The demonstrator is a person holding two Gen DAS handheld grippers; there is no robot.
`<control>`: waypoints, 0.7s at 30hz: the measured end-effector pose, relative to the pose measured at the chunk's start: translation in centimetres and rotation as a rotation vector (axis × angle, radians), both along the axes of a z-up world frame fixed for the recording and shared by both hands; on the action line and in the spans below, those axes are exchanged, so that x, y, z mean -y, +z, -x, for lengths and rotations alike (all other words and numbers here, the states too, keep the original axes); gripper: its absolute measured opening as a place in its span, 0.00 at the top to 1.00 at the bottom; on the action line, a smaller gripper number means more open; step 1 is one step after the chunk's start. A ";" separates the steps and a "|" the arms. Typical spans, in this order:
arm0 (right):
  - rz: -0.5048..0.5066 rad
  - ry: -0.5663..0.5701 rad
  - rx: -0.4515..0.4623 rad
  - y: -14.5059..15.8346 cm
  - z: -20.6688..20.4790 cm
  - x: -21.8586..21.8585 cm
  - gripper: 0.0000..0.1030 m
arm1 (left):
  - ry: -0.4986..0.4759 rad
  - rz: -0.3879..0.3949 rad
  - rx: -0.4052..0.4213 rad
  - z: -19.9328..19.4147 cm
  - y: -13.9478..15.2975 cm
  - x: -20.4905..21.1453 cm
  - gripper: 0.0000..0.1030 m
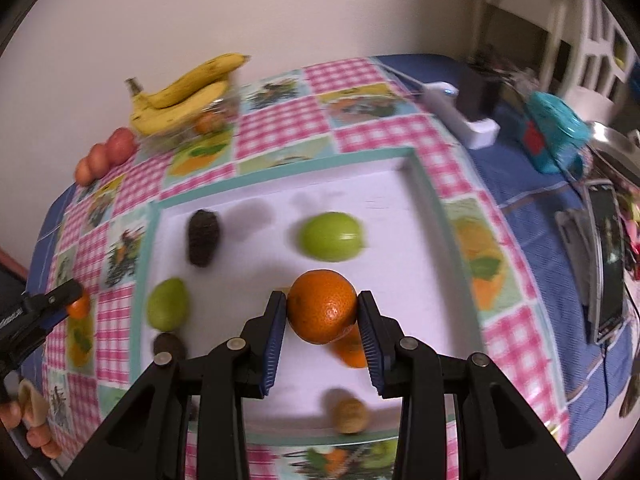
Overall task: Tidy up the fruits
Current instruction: 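Carry the oranges into the tray with both tools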
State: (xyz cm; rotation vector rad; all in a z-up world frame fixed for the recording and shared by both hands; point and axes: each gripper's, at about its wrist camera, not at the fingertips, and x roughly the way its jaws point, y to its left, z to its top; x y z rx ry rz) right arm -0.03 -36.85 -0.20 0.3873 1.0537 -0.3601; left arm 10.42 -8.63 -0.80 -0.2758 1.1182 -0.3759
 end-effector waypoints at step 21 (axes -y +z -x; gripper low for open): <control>-0.034 -0.075 -0.012 -2.8 0.0 4.6 0.63 | -0.311 -0.106 0.026 3.9 -1.9 12.3 0.63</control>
